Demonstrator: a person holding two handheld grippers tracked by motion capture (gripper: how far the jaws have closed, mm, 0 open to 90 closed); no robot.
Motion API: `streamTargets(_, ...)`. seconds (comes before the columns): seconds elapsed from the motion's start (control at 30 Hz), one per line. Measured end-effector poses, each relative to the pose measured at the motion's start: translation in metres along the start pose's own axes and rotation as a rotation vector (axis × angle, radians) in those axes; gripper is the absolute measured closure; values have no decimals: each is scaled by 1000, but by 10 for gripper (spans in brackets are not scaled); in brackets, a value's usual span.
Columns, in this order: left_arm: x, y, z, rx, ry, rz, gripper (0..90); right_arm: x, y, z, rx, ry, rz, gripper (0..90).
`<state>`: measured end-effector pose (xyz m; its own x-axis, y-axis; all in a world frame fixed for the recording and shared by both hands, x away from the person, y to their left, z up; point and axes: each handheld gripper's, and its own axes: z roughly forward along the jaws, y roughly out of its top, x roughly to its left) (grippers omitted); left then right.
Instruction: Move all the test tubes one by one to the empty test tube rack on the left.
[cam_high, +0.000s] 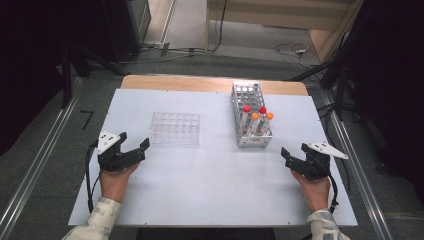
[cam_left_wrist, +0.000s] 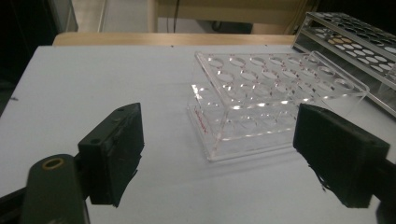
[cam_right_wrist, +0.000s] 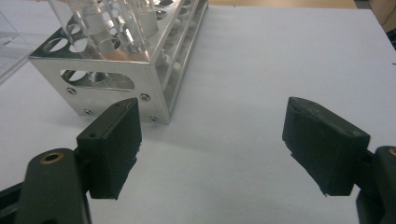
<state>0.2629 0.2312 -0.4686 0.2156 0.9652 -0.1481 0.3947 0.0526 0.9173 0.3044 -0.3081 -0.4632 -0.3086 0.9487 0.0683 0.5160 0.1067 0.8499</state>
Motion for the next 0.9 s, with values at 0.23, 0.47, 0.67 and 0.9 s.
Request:
streamTargets(0.23,-1,-2,3,22,24,7,150,2,0,-1,6,21,-7,197)
streamTargets(0.47,0,-1,4,36,21,-6,128,3,1,2,10,21,-17,199)
streamTargets(0.67,-1,-1,3,25,20,-4,118,7,4,2,3,25,-25,199)
streamTargets(0.9,-2,-1,4,29,32,3,117,10,6,10,13,35,-37,200)
